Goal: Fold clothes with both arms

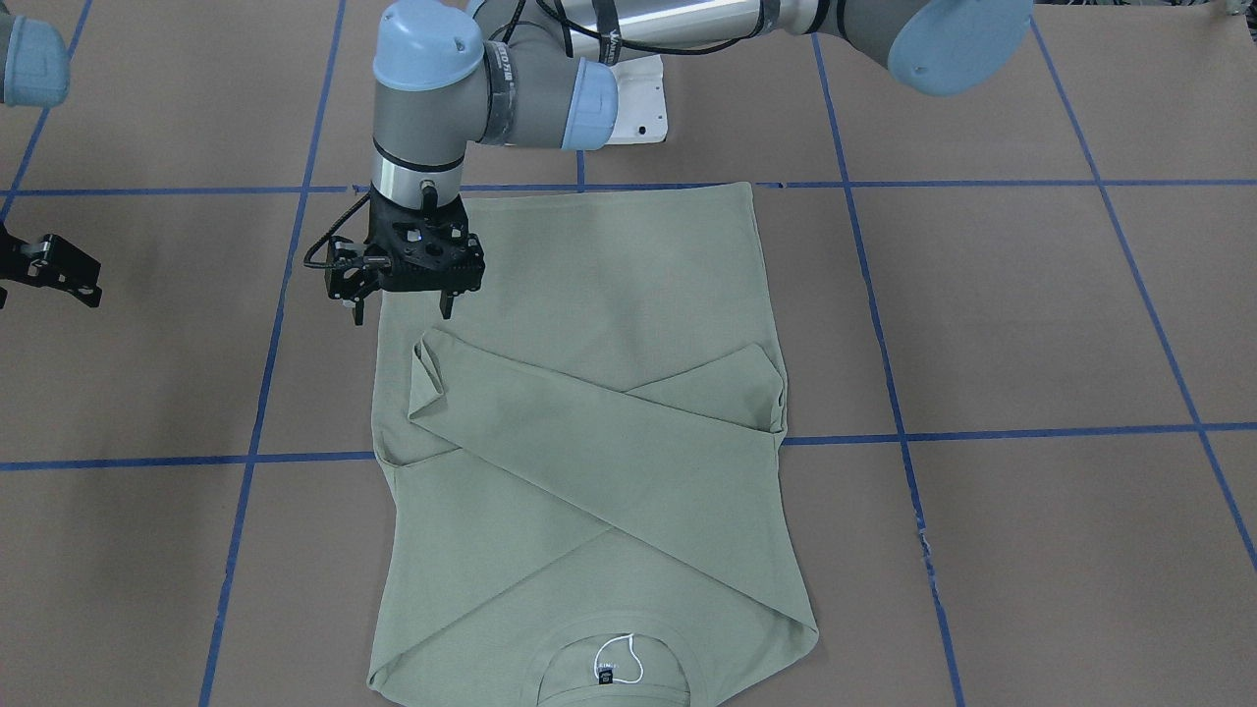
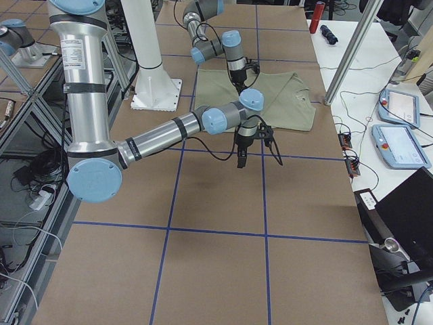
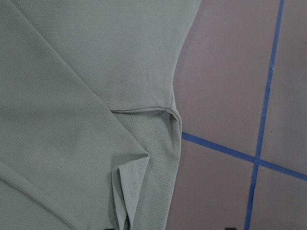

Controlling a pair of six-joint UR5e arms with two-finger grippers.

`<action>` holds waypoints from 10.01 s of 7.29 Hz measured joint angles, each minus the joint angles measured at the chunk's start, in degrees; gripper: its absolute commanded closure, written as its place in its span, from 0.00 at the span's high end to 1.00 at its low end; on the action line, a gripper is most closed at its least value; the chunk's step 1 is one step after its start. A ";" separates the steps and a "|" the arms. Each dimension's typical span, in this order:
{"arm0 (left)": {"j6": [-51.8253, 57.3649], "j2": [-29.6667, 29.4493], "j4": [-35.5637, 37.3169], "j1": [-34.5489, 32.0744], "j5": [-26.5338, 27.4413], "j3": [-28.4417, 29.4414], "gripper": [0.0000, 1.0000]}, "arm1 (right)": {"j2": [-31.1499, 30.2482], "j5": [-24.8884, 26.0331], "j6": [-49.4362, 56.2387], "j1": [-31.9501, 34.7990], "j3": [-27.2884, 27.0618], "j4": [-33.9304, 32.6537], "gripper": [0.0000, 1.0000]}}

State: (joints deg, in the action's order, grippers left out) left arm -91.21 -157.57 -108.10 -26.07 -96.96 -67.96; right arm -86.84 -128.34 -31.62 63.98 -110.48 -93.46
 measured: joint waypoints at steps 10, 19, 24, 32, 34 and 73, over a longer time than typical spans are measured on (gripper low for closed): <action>16.19 36.65 18.02 -1.26 -0.25 -49.10 0.99 | 18.29 16.16 -31.72 -26.87 8.06 12.83 1.00; 17.62 39.19 18.10 -1.88 -0.25 -52.62 0.99 | 29.30 18.31 -26.16 -25.90 23.03 11.54 1.00; 17.46 38.87 18.09 -1.84 -0.25 -52.78 0.99 | 30.52 18.29 -24.29 -24.96 25.63 11.58 1.00; 16.86 38.55 18.10 -1.67 -0.32 -52.97 0.99 | 23.04 15.56 -19.09 -21.93 19.65 11.64 1.00; 16.87 38.86 18.08 -1.73 -0.64 -52.94 0.99 | 20.91 14.85 -19.77 -22.26 15.83 11.58 1.00; 11.57 52.33 7.92 -0.18 -3.26 -51.41 0.99 | 6.68 25.15 -48.67 -46.96 -6.36 10.78 0.00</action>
State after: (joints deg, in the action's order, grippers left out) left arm -79.65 -105.24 -100.18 -26.25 -100.22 -119.37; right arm -80.16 -103.20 -80.28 17.02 -116.84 -82.68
